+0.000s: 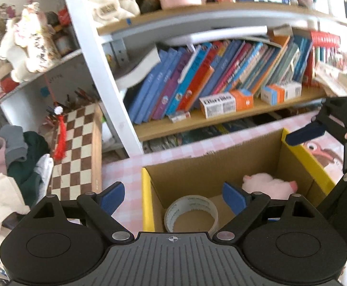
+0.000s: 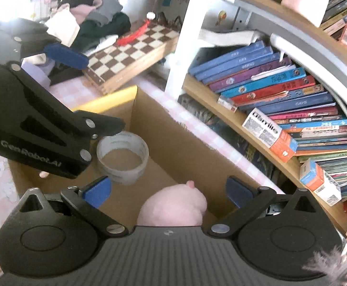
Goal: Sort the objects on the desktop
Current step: 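Open both grippers to drop the tape roll and pig into the box, then withdraw both tools from the box back toward the remaining objects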
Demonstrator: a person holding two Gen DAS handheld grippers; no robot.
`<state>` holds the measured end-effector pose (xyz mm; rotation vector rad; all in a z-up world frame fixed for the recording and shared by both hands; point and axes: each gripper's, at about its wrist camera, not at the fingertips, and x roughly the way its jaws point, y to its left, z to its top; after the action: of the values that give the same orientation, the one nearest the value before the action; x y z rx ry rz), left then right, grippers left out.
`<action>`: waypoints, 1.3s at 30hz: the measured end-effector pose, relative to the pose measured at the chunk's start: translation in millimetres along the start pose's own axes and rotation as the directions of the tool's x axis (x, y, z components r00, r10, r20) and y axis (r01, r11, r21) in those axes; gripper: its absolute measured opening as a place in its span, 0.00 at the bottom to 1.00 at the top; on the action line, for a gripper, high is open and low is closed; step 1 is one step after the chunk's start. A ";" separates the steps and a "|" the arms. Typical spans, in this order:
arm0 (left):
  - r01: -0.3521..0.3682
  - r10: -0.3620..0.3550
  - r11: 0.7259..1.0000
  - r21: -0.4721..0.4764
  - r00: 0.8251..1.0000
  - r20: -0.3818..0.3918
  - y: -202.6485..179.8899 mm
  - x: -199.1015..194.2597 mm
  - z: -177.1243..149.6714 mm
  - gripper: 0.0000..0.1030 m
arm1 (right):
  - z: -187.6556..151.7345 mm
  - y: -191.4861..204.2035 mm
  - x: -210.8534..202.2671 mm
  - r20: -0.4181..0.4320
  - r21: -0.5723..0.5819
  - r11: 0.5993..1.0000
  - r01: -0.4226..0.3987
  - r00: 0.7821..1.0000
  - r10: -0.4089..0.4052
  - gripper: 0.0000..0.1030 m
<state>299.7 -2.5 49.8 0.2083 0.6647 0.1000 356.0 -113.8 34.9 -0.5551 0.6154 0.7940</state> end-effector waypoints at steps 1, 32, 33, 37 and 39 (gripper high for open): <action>0.000 0.000 1.000 -0.008 1.000 0.008 1.6 -4.7 -0.5 0.89 | 0.5 1.2 -4.7 0.012 0.004 1.000 0.008 1.000 -0.009 1.00; 0.049 -0.029 0.985 -0.167 0.993 0.118 47.8 -133.4 -99.1 0.96 | -76.7 82.8 -140.1 0.146 0.399 0.894 0.203 0.949 -0.280 1.00; 0.048 -0.029 0.985 -0.168 0.993 0.116 48.9 -136.3 -103.4 0.96 | -81.6 87.1 -142.0 0.137 0.409 0.888 0.209 0.949 -0.286 1.00; 0.042 -0.024 0.983 -0.177 0.995 0.099 52.9 -146.3 -121.2 0.96 | -99.3 104.9 -147.0 0.099 0.439 0.868 0.231 0.948 -0.303 1.00; 0.038 -0.022 0.983 -0.181 0.996 0.088 54.0 -150.0 -131.0 0.96 | -107.7 114.7 -148.0 0.081 0.446 0.862 0.243 0.948 -0.309 1.00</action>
<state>99.5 47.3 51.5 0.0258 0.5697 0.1214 153.6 -189.1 36.4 -0.1653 0.5349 0.4002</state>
